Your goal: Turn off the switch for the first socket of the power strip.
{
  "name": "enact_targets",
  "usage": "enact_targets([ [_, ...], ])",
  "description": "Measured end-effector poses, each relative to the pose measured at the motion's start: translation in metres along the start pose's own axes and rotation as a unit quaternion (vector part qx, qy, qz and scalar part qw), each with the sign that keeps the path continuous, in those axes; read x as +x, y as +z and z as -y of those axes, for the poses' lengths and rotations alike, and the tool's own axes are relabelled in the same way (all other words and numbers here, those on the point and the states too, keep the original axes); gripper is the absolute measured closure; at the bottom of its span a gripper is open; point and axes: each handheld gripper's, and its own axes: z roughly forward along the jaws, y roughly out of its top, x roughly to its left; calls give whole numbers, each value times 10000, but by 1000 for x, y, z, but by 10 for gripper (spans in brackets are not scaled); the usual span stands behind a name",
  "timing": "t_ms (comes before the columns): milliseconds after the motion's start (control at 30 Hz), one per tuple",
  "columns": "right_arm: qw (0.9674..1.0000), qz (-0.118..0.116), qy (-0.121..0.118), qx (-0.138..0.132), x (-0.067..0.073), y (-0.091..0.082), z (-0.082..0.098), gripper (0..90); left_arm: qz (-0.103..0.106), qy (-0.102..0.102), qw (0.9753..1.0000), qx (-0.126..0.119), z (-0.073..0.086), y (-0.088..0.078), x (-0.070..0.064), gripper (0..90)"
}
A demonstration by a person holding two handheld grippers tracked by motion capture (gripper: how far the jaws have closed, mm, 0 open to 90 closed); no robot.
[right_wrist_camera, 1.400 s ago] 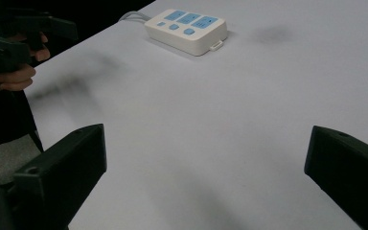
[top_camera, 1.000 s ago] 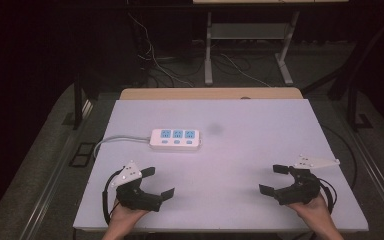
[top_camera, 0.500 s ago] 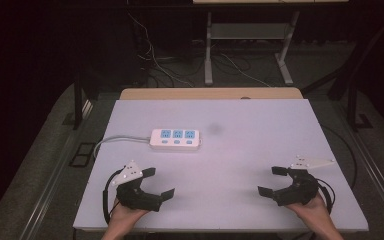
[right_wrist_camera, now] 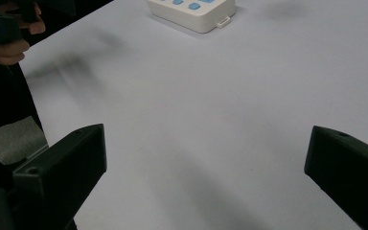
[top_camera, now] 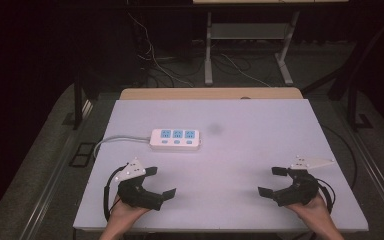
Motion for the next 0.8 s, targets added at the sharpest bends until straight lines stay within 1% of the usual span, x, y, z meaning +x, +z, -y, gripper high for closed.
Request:
enact_targets([
  [167,10000,7,-2,2,0,0,0,5,60,32,9999,107,-4,1,1,0],
  [500,10000,13,-9,3,0,-1,0,5,73,49,9998,175,-15,0,5,0],
  [567,10000,16,-7,2,0,-1,0,5,72,79,9998,189,-17,0,6,0],
  [800,10000,29,17,-2,0,-2,1,5,47,66,9997,247,-25,2,15,0],
])
